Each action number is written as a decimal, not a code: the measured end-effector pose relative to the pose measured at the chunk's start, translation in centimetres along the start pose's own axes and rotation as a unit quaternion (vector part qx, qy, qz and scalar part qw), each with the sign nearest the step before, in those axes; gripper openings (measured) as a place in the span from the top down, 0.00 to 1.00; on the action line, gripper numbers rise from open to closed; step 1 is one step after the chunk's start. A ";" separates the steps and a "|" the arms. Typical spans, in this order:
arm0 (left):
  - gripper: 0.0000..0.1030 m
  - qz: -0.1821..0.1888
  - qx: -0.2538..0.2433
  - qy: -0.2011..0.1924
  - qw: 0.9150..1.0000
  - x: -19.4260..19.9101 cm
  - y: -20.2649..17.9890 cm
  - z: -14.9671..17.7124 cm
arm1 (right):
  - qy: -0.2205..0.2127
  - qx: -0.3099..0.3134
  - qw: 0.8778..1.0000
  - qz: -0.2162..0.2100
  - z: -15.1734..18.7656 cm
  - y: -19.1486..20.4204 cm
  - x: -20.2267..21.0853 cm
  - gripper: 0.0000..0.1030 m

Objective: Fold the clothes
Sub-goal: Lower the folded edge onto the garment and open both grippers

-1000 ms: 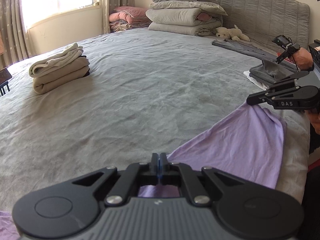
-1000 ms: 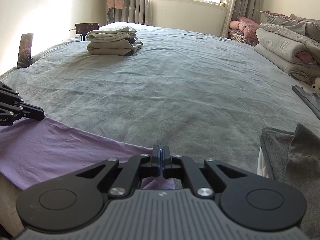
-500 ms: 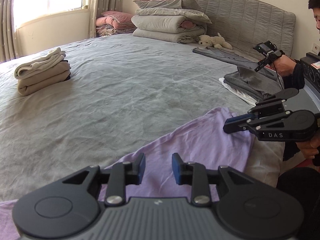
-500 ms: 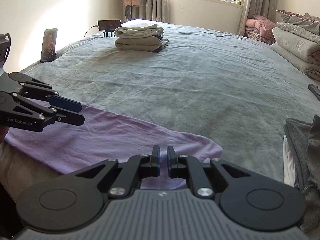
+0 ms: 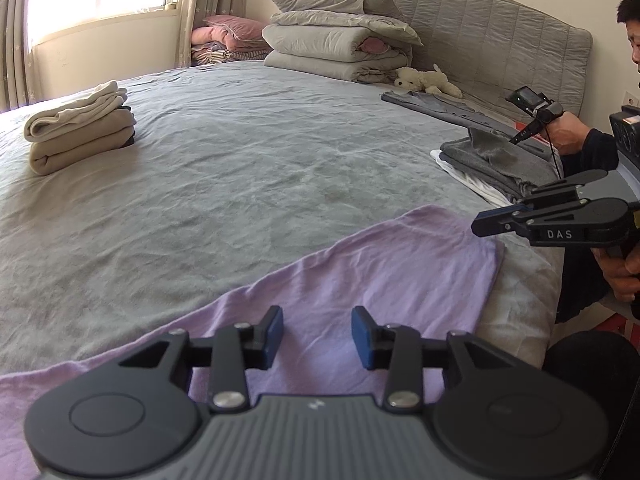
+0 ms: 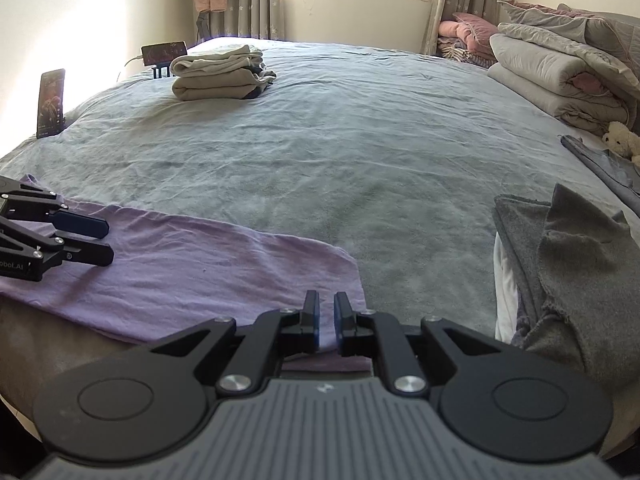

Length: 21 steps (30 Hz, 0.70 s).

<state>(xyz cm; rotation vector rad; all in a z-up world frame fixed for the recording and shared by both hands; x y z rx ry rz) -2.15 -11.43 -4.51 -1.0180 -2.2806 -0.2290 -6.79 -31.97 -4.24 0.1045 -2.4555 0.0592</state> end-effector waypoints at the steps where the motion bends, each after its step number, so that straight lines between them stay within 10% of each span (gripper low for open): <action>1: 0.62 0.001 0.000 -0.001 1.000 0.0 -0.1 0.1 | 0.000 -0.001 1.000 -0.006 -0.3 0.2 -0.5 0.88; 10: 0.59 -0.006 0.003 -0.009 1.000 1.9 0.2 1.0 | -0.004 -0.018 1.000 0.016 -0.6 -0.2 -2.8 0.82; 21: 0.57 -0.102 0.074 -0.008 0.992 7.7 7.4 5.0 | 0.006 0.000 1.000 -0.021 -1.0 2.8 -2.0 0.65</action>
Point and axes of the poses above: each gripper's, at about its wrist camera, not at the fingertips, and x roughly against the way its jaws point, y to its left, z to its underside, the point moved 4 cm from there along -x, roughly the way its jaws point, and after that the axes turned 1 degree about -y, right-handed, at the moved point
